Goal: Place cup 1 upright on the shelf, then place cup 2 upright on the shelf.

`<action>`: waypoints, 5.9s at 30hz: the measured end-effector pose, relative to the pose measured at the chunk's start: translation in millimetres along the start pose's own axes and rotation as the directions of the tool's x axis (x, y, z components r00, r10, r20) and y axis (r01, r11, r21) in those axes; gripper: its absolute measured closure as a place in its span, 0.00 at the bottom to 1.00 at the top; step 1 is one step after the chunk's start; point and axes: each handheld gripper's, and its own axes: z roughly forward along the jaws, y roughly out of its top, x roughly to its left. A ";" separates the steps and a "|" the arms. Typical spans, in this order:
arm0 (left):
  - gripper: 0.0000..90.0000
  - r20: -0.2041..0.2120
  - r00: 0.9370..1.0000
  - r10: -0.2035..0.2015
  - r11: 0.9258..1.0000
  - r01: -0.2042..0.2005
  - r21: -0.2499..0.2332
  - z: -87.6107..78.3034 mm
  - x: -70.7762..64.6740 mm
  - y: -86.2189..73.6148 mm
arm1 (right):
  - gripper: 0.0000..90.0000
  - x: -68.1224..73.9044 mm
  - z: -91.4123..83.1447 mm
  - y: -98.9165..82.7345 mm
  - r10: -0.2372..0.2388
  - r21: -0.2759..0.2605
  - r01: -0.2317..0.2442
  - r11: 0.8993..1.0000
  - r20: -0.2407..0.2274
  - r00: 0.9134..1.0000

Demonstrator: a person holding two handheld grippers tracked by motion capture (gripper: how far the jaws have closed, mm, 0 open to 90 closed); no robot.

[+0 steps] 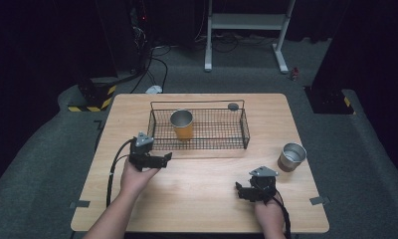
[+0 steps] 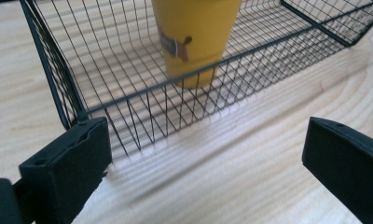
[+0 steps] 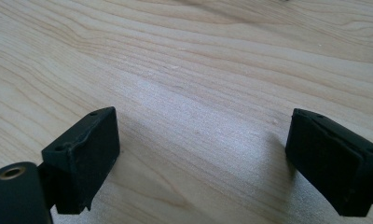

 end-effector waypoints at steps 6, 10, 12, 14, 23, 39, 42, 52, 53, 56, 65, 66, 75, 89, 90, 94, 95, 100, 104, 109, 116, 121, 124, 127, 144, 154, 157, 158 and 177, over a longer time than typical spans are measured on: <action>0.02 0.013 1.000 0.001 1.000 -0.001 0.003 -4.4 -1.3 -18.4 | 0.11 0.4 -0.3 -0.2 0.004 0.001 -0.004 1.000 0.000 1.000; 0.02 0.025 1.000 0.000 1.000 -0.001 0.017 -6.5 -0.7 -29.2 | 0.11 0.4 -0.4 -0.3 0.004 0.000 -0.004 1.000 -0.001 1.000; 0.02 0.031 1.000 0.002 1.000 -0.003 0.030 -6.7 -0.7 -34.2 | 0.11 0.4 -0.4 -0.3 0.003 0.000 -0.003 1.000 -0.001 1.000; 0.02 0.023 1.000 0.008 0.999 -0.009 0.045 -6.3 0.6 -39.4 | 0.11 0.7 -0.6 -0.4 0.006 0.002 -0.006 1.000 -0.001 1.000; 0.00 0.010 1.000 0.004 0.994 -0.005 0.114 -2.9 8.6 -67.4 | 0.11 0.9 -0.8 -0.6 0.009 0.003 -0.009 1.000 -0.001 1.000; 0.02 -0.047 0.997 0.065 0.989 -0.059 0.133 -6.7 3.4 -89.0 | 0.11 1.1 -1.0 -0.9 0.001 0.000 -0.001 1.000 -0.007 1.000; 0.01 -0.061 0.996 0.059 0.991 -0.051 0.127 -7.0 1.9 -89.8 | 0.10 1.4 -0.3 -0.2 -0.005 0.000 0.005 1.000 -0.002 1.000; 0.00 -0.069 0.997 0.044 0.991 -0.034 0.131 -5.9 2.0 -89.1 | 0.14 4.6 -2.3 -0.6 0.001 -0.004 -0.001 1.000 0.019 1.000; 0.00 -0.069 0.997 0.043 0.991 -0.034 0.131 -5.9 2.0 -89.1 | 0.15 4.3 -3.7 -0.5 -0.006 -0.010 0.006 1.000 0.025 1.000; 0.00 -0.069 0.997 0.043 0.991 -0.034 0.131 -5.9 2.0 -89.1 | 0.15 2.8 -9.1 0.6 0.008 -0.047 -0.007 0.999 0.023 1.000; 0.00 -0.071 0.996 0.046 0.991 -0.037 0.131 -5.9 2.2 -89.1 | 0.15 -3.5 -21.7 3.8 0.023 -0.124 -0.020 0.992 0.025 0.999; 0.00 -0.071 0.996 0.046 0.991 -0.036 0.131 -5.9 2.2 -89.1 | 0.15 -4.3 -21.9 3.8 0.020 -0.130 -0.017 0.991 0.026 0.999; 0.00 -0.071 0.996 0.045 0.991 -0.036 0.131 -5.9 2.2 -89.1 | 0.14 -10.9 -27.0 4.1 0.032 -0.152 -0.023 0.988 0.058 0.998; 0.00 -0.075 0.997 0.035 0.991 -0.026 0.130 -5.1 1.9 -88.6 | 0.15 -33.3 -40.4 -8.1 0.098 -0.177 -0.075 0.981 0.129 0.987; 0.00 -0.075 0.997 0.035 0.991 -0.025 0.131 -5.1 1.9 -88.6 | 0.15 -34.6 -41.1 -8.6 0.099 -0.178 -0.074 0.981 0.136 0.986; 0.00 -0.075 0.997 0.035 0.991 -0.025 0.131 -5.2 1.8 -88.6 | 0.15 -37.1 -43.5 -12.0 0.098 -0.174 -0.071 0.982 0.157 0.983; 0.00 -0.077 0.996 0.034 0.991 -0.023 0.131 -5.1 1.7 -88.5 | 0.15 -38.7 -43.6 -12.6 0.095 -0.171 -0.066 0.983 0.167 0.981; 0.00 -0.080 0.996 0.031 0.991 -0.020 0.132 -4.9 1.3 -88.3 | 0.15 -45.4 -47.8 -17.2 0.125 -0.170 -0.097 0.981 0.167 0.978; 0.00 -0.084 0.996 0.032 0.991 -0.021 0.129 -4.2 1.5 -87.9 | 0.15 -51.5 -51.6 -20.9 0.140 -0.178 -0.108 0.978 0.175 0.975; 0.00 -0.085 0.996 0.031 0.991 -0.020 0.129 -4.1 1.4 -87.8 | 0.15 -56.5 -58.0 -23.5 0.147 -0.190 -0.109 0.976 0.196 0.970; 0.00 -0.085 0.996 0.031 0.991 -0.020 0.129 -4.0 1.5 -87.8 | 0.15 -63.6 -61.2 -26.6 0.165 -0.190 -0.123 0.974 0.224 0.961; 0.00 -0.089 0.996 0.027 0.992 -0.016 0.128 -3.6 1.4 -87.6 | 0.15 -69.6 -61.4 -28.9 0.177 -0.191 -0.133 0.973 0.237 0.955; 0.00 -0.090 0.995 0.030 0.991 -0.018 0.130 -3.4 1.7 -87.2 | 0.15 -71.7 -62.1 -31.5 0.181 -0.185 -0.138 0.973 0.242 0.953; 0.00 -0.091 0.995 0.030 0.991 -0.018 0.130 -3.5 1.7 -87.3 | 0.15 -75.2 -62.9 -31.6 0.186 -0.191 -0.141 0.971 0.246 0.951; 0.00 -0.095 0.995 0.022 0.992 -0.010 0.129 -3.2 1.9 -87.1 | 0.12 -90.9 -58.3 -32.9 0.235 -0.205 -0.183 0.961 0.270 0.934; 0.00 -0.098 0.995 0.020 0.992 -0.008 0.128 -3.2 1.9 -87.3 | 0.12 -103.2 -49.0 -20.4 0.237 -0.219 -0.179 0.959 0.282 0.930; 0.00 -0.101 0.995 0.015 0.992 -0.002 0.128 -3.0 1.5 -87.2 | 0.12 -107.6 -44.1 -13.9 0.233 -0.222 -0.172 0.960 0.289 0.929; 0.00 -0.102 0.995 0.015 0.992 -0.002 0.128 -3.0 1.5 -87.2 | 0.12 -108.7 -43.1 -12.5 0.234 -0.223 -0.172 0.960 0.290 0.928; 0.00 -0.103 0.995 0.014 0.992 -0.001 0.128 -3.1 1.5 -87.3 | 0.19 -122.0 -25.8 4.7 0.268 -0.247 -0.200 0.948 0.283 0.921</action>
